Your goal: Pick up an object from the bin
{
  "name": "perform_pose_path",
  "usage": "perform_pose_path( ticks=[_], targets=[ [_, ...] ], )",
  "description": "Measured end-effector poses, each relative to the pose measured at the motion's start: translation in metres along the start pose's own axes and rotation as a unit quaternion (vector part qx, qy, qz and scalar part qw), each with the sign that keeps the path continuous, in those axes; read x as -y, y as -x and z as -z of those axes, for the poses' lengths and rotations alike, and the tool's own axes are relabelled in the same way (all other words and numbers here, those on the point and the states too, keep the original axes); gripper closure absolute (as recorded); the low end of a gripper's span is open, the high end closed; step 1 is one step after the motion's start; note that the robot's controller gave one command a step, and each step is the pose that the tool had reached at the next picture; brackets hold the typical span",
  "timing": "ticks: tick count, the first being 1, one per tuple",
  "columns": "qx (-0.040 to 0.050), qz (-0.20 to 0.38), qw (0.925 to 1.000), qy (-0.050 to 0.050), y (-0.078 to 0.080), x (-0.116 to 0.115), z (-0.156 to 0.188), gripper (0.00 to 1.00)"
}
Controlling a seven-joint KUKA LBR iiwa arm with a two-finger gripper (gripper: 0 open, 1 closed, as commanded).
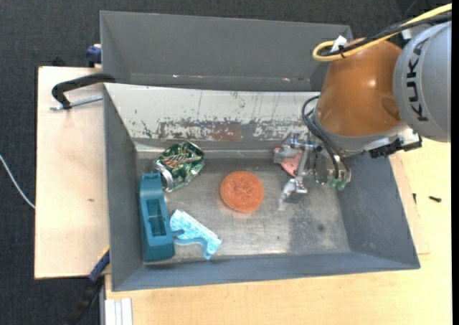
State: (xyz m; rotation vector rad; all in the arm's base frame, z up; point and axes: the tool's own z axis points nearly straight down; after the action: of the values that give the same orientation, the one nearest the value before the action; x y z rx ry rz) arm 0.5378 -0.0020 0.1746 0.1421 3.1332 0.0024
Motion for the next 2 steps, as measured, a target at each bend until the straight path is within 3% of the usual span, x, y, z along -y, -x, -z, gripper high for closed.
perform_pose_path(
  ticks=[1, 2],
  targets=[
    [0.0004, -0.057, 0.9984, 0.0, 0.0386, -0.0607, -0.0599, 1.0],
    [0.0003, -0.057, 0.9984, 0.0, 0.0387, -0.0607, -0.0599, 0.0]
  ],
)
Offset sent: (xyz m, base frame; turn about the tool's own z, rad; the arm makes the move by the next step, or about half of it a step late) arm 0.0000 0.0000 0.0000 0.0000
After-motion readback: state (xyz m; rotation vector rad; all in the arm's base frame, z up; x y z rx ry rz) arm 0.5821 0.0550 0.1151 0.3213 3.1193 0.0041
